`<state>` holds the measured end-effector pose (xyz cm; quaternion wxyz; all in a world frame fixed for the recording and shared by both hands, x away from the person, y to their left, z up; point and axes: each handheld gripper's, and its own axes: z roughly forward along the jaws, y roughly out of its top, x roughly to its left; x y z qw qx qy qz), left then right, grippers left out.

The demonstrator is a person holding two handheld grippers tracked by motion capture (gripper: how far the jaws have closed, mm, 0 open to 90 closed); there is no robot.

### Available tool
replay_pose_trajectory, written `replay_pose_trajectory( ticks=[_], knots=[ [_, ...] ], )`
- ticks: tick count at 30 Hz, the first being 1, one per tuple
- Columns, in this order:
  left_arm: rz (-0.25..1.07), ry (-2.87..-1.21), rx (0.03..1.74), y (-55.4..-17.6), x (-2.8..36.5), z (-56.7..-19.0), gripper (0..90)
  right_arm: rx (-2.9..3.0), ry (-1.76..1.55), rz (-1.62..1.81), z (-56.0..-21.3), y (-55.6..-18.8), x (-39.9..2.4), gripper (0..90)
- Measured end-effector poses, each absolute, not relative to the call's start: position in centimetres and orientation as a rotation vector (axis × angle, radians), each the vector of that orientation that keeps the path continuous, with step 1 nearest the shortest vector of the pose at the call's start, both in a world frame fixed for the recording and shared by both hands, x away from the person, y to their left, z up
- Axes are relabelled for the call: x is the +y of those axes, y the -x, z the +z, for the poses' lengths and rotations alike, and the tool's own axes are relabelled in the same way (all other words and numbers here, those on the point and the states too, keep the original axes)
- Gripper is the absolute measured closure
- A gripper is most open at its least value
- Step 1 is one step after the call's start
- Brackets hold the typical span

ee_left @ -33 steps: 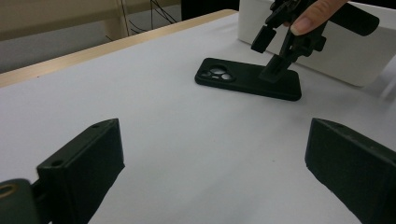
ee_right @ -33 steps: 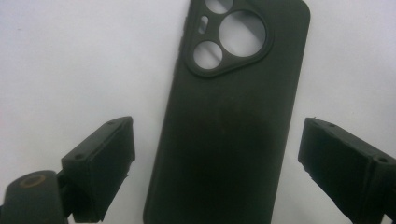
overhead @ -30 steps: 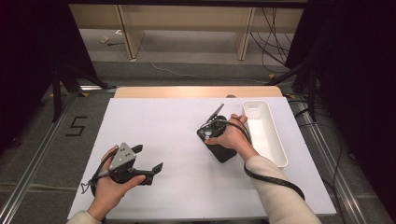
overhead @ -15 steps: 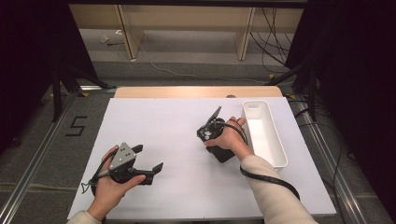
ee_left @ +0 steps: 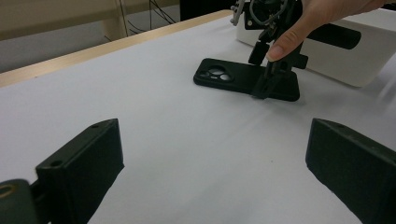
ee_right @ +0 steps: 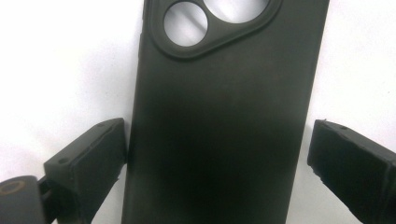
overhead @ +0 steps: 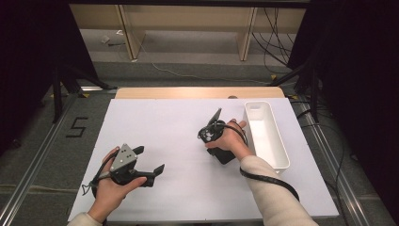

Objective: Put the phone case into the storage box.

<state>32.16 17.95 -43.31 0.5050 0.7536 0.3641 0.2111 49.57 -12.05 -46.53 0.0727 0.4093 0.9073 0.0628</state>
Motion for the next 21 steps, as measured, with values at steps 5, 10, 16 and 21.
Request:
replay_pose_trajectory(
  ticks=[5,10,16,21],
  knots=[
    [0.511,-1.822,0.875,-32.16,17.94,-43.31,3.8,2.735,-1.245,0.184,-46.62,-49.76,-12.12,5.3],
    [0.511,-1.822,0.874,-32.16,17.94,-43.31,3.8,2.744,-1.256,0.183,-46.66,-49.87,-12.21,6.3],
    [0.513,-1.819,0.876,-32.14,17.94,-43.28,3.8,2.747,-1.271,0.180,-46.59,-49.88,-12.11,7.9],
    [0.514,-1.816,0.878,-32.14,17.99,-43.25,3.7,2.753,-1.290,0.183,-46.66,-49.97,-12.20,8.3]
  ],
)
